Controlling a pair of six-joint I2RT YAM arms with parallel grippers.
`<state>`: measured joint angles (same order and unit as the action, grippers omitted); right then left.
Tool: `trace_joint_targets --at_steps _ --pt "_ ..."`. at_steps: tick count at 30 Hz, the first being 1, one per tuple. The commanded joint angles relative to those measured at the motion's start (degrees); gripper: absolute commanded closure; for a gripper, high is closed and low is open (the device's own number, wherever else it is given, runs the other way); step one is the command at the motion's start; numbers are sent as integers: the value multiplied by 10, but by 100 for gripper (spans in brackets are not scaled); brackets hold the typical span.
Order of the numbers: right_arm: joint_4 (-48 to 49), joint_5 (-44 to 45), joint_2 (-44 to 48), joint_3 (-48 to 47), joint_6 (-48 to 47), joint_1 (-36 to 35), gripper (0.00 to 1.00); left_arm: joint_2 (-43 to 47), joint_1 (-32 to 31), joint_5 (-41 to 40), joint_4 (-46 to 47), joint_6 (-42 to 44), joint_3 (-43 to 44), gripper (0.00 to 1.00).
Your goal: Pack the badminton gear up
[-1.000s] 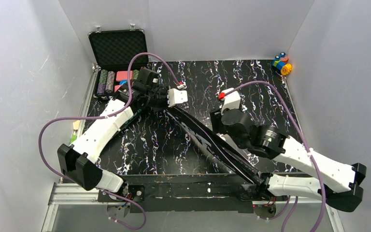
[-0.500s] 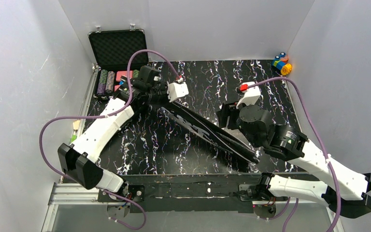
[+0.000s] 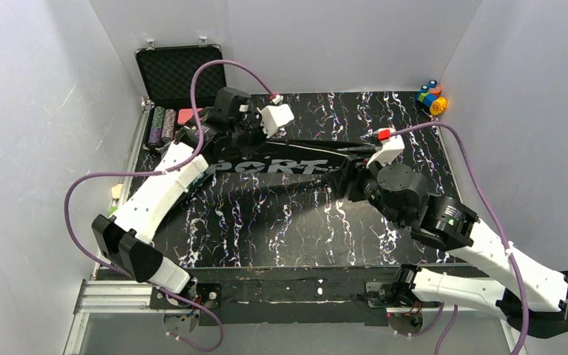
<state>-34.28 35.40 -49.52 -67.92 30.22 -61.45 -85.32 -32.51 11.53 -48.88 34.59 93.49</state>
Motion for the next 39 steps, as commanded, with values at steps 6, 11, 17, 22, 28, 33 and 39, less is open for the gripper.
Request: trace_joint_targets --at_steps 6,11,17,22,28,33,39 --pt "180 -188 -1 115 112 36 30 63 -39 38 21 -87 -25 100" --pt "265 -306 1 177 172 110 30 95 -47 49 26 -94 -88 100" --pt "361 -415 -16 240 240 174 33 128 -55 46 26 -88 -150 100" --pt "426 -475 -61 260 274 197 36 140 -71 33 24 -70 -170 100" --pt "487 -513 -101 275 302 206 39 148 -92 15 21 -51 -171 100" --pt "501 -523 -115 285 306 211 40 152 -102 3 18 -42 -176 100" --pt "534 -535 -133 306 323 220 40 153 -111 -2 18 -37 -180 100"
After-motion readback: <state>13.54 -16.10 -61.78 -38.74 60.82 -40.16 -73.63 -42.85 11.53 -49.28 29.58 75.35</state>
